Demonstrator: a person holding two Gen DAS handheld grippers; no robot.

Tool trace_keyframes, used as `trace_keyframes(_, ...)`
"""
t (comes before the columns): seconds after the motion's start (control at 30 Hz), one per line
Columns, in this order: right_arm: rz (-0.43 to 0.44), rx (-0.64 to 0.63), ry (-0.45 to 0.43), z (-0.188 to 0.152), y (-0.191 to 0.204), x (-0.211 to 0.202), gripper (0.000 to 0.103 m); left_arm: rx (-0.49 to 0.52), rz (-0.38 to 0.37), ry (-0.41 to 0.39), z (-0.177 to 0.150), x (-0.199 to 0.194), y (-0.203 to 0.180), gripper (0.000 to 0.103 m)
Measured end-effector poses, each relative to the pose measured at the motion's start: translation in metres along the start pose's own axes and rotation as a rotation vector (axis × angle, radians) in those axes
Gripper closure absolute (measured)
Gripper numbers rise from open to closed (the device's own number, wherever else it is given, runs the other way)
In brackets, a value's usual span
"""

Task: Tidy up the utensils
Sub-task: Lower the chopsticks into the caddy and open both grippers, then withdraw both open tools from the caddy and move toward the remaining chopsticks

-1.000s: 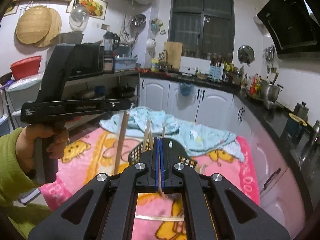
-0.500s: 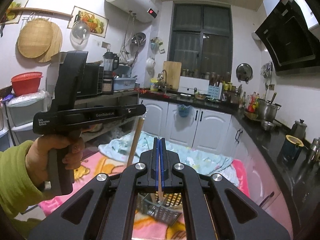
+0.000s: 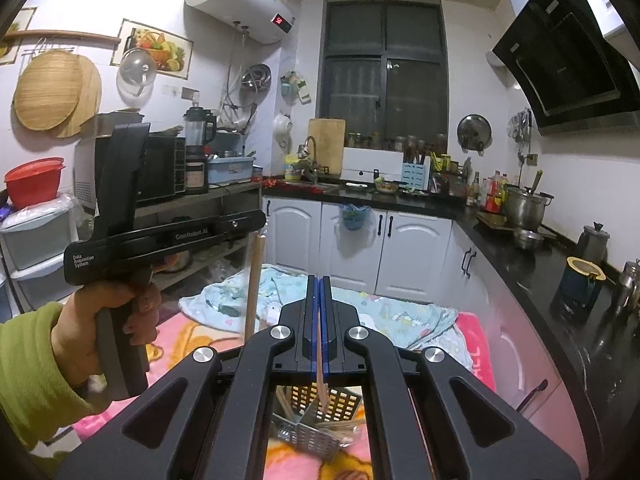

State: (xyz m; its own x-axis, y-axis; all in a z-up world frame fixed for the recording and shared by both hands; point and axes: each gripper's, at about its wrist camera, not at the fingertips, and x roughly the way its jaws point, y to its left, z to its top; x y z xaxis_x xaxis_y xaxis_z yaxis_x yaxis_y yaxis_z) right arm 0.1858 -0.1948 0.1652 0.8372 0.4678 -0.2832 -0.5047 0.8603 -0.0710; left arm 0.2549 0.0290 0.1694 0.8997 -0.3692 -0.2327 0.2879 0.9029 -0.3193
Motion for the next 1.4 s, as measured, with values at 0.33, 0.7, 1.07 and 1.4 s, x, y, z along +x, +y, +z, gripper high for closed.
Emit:
trace_keyframes(0.33,0.000,0.026,0.046,-0.012,-0.006,0.023,0.102,-0.035,0.021,-0.005,-0.014,0.014,0.015,0.103)
trace_keyframes(0.7,-0.006,0.065,0.113,-0.032,-0.010,0.051,0.102,-0.051,0.026,0.007,-0.030,0.024,0.025,0.103)
trace_keyframes(1.07,-0.038,0.122,0.165,-0.054,-0.020,0.059,0.074,-0.027,0.034,0.048,-0.050,0.019,0.036,0.090)
trace_keyframes(1.4,-0.059,0.146,0.146,-0.064,-0.028,0.041,0.061,0.014,0.078,0.049,-0.065,-0.008,0.035,0.037)
